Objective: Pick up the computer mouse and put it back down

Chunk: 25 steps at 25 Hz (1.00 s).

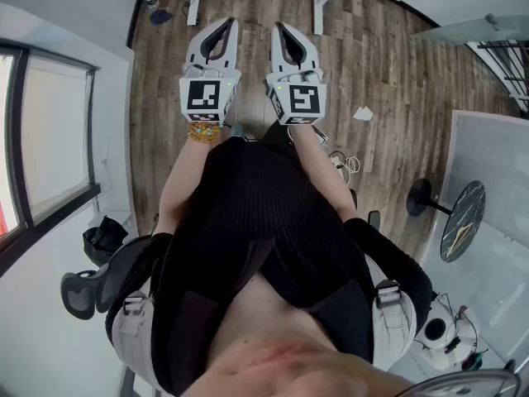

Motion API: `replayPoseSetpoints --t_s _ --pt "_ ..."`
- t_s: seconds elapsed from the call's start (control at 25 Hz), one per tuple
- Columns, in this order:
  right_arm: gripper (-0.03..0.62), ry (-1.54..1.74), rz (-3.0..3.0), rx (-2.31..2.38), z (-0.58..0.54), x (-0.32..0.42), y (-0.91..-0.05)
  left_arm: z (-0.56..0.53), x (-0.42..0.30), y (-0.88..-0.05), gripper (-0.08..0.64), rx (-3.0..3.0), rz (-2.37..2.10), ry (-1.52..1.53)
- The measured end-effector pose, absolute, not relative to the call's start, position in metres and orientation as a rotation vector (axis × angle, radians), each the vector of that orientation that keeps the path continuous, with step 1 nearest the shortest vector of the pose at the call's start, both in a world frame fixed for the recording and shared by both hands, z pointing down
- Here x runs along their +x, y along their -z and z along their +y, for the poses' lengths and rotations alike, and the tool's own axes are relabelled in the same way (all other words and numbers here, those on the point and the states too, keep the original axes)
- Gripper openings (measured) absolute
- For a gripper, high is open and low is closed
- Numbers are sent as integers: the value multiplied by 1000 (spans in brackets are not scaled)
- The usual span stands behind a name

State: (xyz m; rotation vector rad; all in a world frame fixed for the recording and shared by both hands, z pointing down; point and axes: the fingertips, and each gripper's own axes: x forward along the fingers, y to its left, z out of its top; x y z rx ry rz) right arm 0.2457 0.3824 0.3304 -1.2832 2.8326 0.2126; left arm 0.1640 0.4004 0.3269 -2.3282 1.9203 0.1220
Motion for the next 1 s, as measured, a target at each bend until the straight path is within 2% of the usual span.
replayPoseSetpoints --t_s 0.48,1.0 --pt "29 -107 2854 -1318 297 245 -346 324 161 -332 14 -2349 1920 -77" --pt "29 -43 2850 -1294 123 197 -351 167 96 -336 14 -2286 2009 -16"
